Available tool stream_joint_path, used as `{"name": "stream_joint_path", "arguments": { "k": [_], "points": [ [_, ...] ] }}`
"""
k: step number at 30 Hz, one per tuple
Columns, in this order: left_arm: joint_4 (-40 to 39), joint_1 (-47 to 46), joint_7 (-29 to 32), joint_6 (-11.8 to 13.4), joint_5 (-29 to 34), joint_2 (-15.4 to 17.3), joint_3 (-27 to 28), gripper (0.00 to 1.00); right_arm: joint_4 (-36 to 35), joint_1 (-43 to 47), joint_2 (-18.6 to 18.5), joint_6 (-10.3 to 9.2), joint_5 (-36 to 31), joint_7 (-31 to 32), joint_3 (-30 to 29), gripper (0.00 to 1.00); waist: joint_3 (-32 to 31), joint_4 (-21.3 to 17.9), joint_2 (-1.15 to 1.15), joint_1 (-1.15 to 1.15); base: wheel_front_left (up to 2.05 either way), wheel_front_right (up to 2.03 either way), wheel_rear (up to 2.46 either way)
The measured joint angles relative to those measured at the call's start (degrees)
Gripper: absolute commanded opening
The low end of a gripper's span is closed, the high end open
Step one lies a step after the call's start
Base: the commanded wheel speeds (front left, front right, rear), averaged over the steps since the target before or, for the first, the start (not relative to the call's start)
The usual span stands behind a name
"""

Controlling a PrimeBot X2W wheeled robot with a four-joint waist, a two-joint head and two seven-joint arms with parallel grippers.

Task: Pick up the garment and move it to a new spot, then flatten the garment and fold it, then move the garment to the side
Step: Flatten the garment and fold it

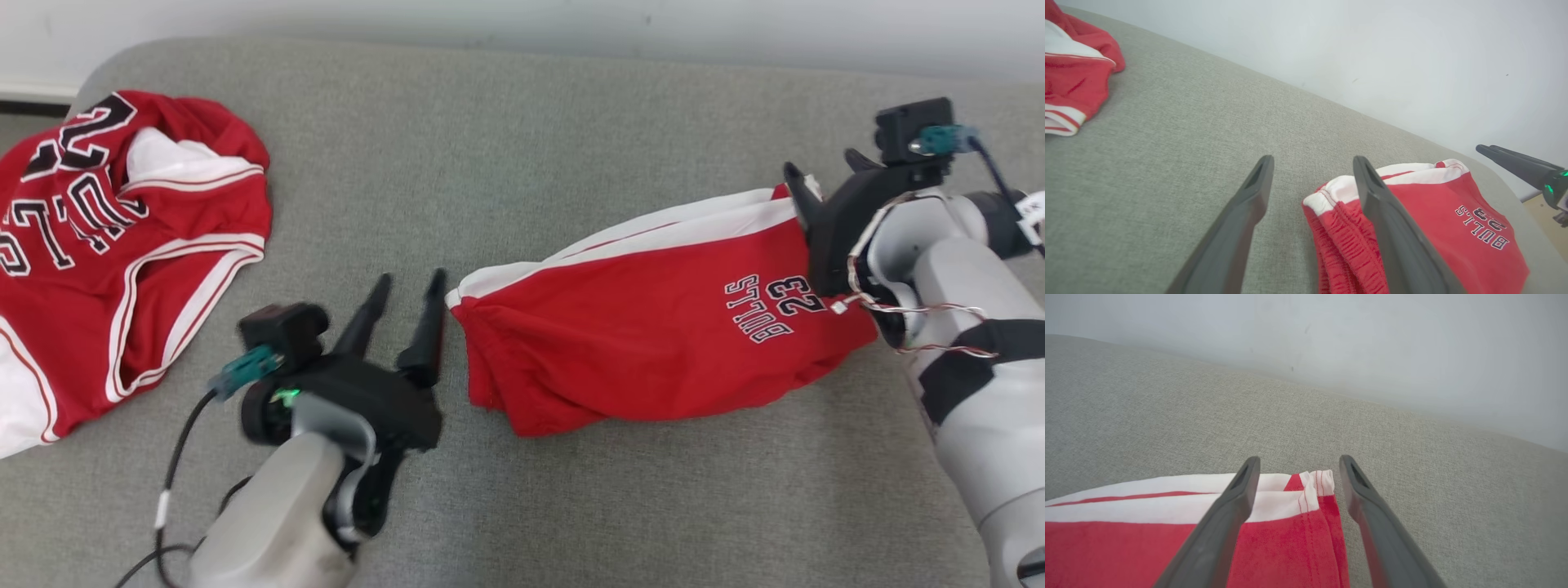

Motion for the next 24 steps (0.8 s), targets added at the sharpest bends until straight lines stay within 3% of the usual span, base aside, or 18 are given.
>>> {"name": "stream_joint_path", "arguments": {
  "k": [5,8,15,24],
  "points": [
    [-7.0,5.6,-0.7,1.5,7.9,2.5,6.5,1.0,-0.4,3.1,-0.9,0.0,8.0,3.3,1.6,1.0,-1.9,-0.4,0.0,0.0,0.0,0.0,0.0],
    [-15.4,12.6,-0.8,1.7,17.5,2.7,13.4,1.0,-1.1,6.0,-3.7,0.0,11.7,5.6,2.8,1.0,-2.9,-0.1,-0.01,-0.01,0.0,0.0,0.0],
    [-22.7,23.7,-0.8,-2.3,30.6,-0.1,21.8,1.0,0.7,8.4,-5.6,0.0,15.1,6.2,1.4,1.0,-1.8,1.3,-0.01,-0.01,0.0,0.0,0.0],
    [-23.6,29.7,-0.8,-6.0,35.1,-3.3,27.3,1.0,4.8,7.4,-5.6,-0.01,14.6,7.3,-0.6,1.0,0.1,3.1,-0.01,-0.01,0.0,0.0,0.0]
  ]
}}
